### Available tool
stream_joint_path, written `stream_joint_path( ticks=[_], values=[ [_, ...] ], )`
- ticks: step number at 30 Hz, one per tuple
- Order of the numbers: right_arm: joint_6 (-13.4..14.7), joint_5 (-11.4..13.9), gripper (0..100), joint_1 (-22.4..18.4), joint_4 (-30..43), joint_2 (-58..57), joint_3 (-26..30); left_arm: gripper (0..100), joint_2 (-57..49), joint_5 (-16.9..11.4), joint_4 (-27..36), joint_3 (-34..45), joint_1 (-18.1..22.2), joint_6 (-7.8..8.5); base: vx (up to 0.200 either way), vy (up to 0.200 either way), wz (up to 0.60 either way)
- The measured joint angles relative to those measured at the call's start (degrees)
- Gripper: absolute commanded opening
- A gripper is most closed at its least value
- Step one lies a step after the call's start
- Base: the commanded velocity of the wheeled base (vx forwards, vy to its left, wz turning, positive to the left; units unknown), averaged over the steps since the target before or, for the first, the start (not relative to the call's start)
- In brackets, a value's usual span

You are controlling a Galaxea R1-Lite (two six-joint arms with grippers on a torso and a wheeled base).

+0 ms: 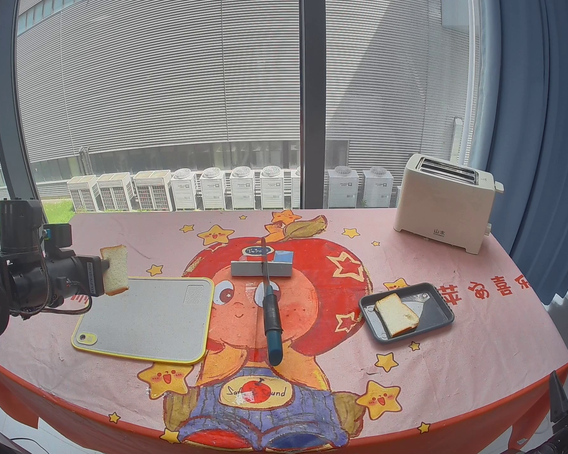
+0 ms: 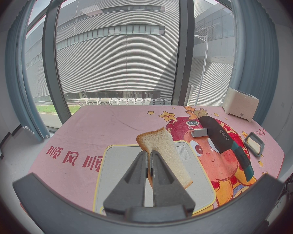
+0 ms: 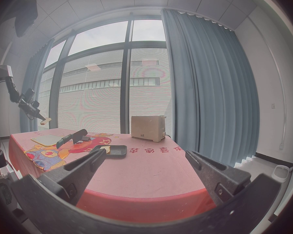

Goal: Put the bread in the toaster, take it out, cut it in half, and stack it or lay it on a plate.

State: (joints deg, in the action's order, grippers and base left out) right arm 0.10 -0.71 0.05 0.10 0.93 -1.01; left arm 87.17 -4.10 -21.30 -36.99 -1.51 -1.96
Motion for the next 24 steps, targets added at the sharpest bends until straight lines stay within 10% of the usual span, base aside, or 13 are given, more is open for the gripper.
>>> stream_joint_path(
  ticks=[24],
  values=[
    [0.0, 0.0, 100, 0.02, 0.0, 0.0, 0.0, 0, -1.34, 0.09, -0.23, 0.2, 0.11, -0.27, 0.0, -0.017, 0.0]
  ],
)
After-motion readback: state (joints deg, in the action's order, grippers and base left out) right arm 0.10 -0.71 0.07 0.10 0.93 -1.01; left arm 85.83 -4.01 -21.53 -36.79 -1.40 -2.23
